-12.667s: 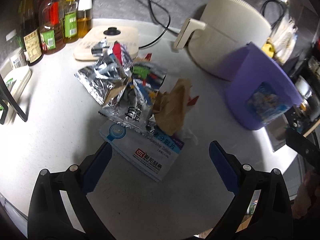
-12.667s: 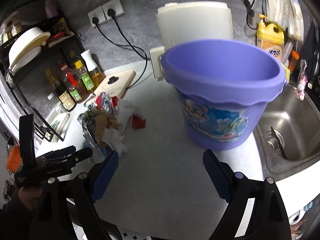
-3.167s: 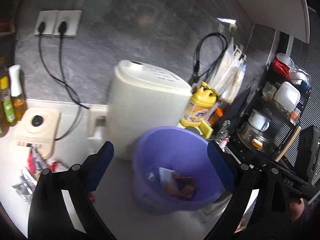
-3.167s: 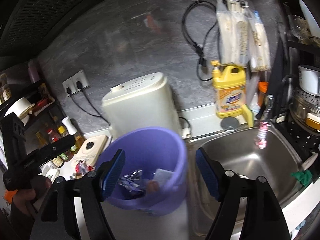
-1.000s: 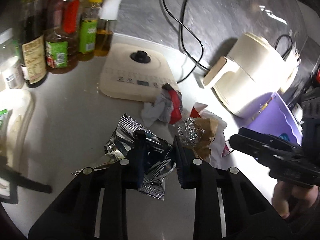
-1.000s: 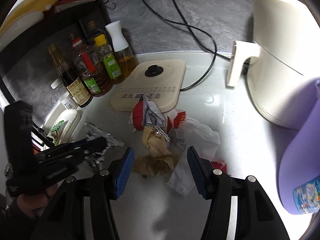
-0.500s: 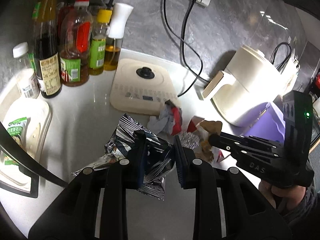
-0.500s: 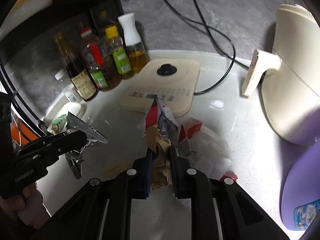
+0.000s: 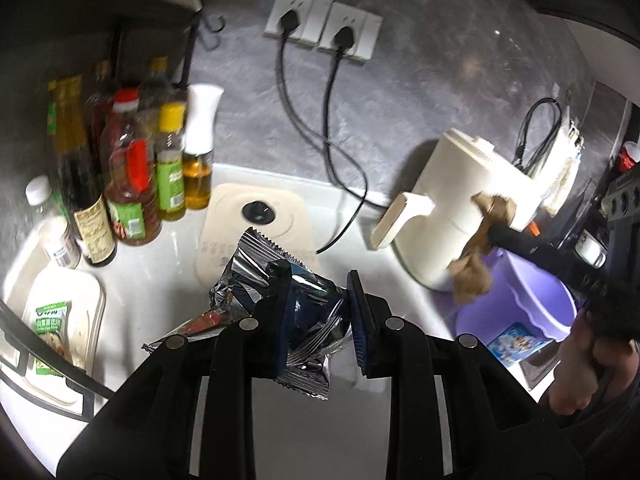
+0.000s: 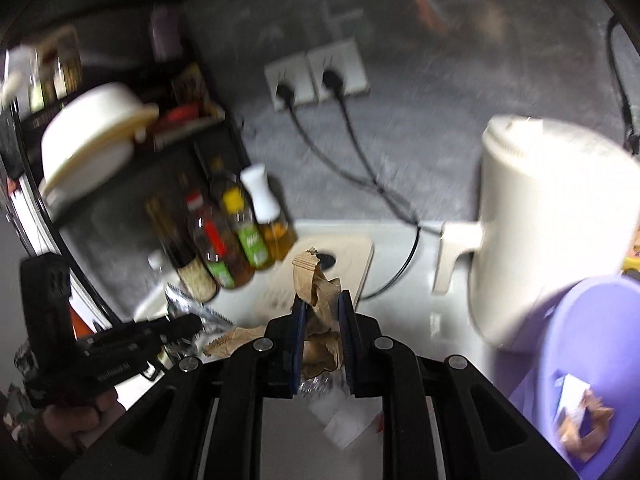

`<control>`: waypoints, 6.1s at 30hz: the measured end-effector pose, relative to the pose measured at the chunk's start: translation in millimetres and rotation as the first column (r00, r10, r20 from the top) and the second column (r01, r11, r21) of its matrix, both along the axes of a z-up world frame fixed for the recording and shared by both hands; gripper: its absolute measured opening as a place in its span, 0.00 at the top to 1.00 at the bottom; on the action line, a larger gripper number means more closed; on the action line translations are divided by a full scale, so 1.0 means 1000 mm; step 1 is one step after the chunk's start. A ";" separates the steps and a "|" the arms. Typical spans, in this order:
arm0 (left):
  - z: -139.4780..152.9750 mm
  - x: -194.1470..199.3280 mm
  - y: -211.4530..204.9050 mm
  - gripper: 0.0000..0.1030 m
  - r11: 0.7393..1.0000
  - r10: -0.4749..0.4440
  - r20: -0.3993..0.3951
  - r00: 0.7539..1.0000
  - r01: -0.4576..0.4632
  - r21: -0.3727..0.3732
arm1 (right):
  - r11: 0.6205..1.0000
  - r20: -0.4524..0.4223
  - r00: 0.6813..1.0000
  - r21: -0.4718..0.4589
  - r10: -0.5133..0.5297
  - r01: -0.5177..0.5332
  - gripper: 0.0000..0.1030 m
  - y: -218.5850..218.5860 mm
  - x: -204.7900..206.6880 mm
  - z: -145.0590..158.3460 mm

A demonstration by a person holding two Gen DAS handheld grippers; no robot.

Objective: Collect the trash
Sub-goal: 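Carry the foil bag and brown paper over the purple bucket and release both, then withdraw both open tools from the bucket back toward the counter, then grasp the crumpled foil ball with the left tool while the right tool grasps a white tissue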

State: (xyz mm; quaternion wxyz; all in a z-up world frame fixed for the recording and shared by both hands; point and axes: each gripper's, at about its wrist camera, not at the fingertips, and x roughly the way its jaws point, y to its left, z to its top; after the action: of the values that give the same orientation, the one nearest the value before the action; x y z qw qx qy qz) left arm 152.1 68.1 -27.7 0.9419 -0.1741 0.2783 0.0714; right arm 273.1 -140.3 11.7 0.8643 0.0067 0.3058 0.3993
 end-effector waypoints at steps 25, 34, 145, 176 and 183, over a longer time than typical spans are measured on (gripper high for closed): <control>0.047 0.055 -0.133 0.75 0.984 -0.165 0.081 0.983 0.158 0.079 | 0.973 0.075 0.972 0.076 -0.224 0.219 0.83 -0.173 0.039 0.043; 0.054 0.066 -0.171 0.75 0.979 -0.190 0.086 0.978 0.182 0.093 | 0.969 0.037 0.968 0.040 -0.247 0.245 0.44 -0.207 0.058 0.019; -0.150 0.087 0.010 0.54 0.940 -0.249 -0.161 0.955 0.198 -0.276 | 0.953 -0.256 0.944 -0.272 -0.208 0.136 0.54 -0.013 -0.022 -0.142; -0.077 -0.007 0.018 0.55 0.980 -0.026 -0.052 0.998 0.015 -0.201 | 0.971 -0.222 0.975 -0.237 -0.030 -0.024 0.98 0.013 -0.010 -0.112; -0.043 -0.013 0.005 0.55 0.986 -0.002 0.007 1.000 0.003 -0.164 | 0.989 -0.155 0.988 -0.150 -0.020 -0.003 0.98 -0.012 -0.002 -0.061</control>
State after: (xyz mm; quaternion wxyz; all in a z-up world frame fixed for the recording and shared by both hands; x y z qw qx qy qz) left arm 139.5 73.2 -71.2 0.9255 -0.2509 0.2801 0.0465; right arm 271.4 -152.2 -49.0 0.8375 -0.0255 0.4015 0.3697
